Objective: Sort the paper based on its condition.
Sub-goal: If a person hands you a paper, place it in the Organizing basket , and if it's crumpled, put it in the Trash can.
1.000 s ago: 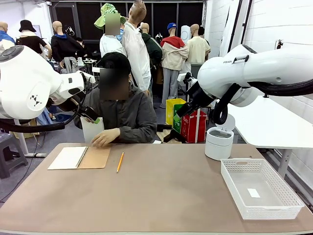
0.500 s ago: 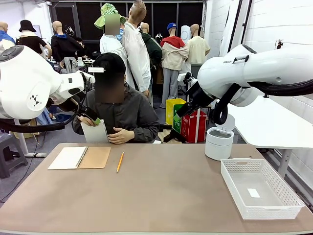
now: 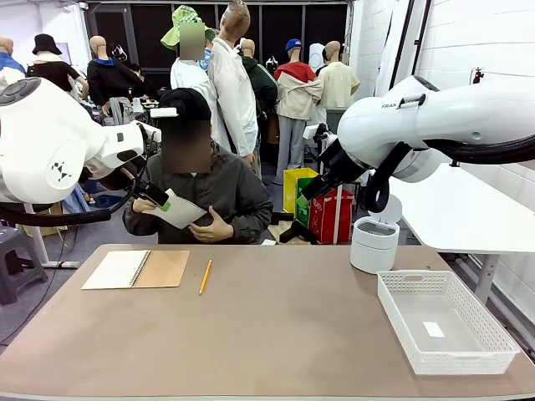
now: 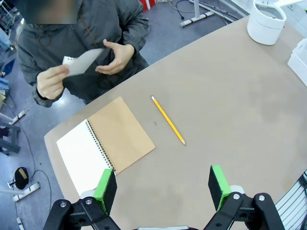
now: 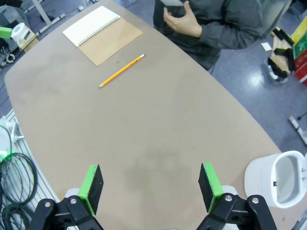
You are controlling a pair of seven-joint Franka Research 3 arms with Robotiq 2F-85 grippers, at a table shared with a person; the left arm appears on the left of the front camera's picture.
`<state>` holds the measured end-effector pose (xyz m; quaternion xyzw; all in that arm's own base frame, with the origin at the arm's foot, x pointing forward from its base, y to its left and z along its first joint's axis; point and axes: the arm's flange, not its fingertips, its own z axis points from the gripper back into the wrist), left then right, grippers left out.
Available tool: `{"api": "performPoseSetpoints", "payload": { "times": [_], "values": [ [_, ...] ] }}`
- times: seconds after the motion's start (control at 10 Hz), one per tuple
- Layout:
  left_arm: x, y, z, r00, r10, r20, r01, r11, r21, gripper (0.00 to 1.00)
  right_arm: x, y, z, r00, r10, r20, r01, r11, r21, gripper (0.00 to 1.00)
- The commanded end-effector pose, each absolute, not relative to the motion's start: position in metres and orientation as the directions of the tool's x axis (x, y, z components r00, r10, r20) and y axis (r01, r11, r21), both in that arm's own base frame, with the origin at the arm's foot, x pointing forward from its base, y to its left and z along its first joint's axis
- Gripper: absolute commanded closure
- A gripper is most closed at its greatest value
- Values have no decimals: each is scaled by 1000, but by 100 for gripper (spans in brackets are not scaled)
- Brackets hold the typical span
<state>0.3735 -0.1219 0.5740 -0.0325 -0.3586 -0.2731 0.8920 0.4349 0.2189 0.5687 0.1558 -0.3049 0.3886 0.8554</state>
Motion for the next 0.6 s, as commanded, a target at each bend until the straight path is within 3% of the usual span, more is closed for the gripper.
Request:
{"api": "performPoseSetpoints", "payload": {
  "times": [0.0, 0.5],
  "values": [
    [374, -121, 575, 592, -465, 659, 512, 848, 138, 0, 436, 220, 567, 513, 570, 642, -760, 649, 31, 0],
    [374, -121, 575, 592, -465, 659, 512, 848, 138, 0, 436, 220, 567, 513, 570, 642, -760, 649, 31, 0]
  ]
}}
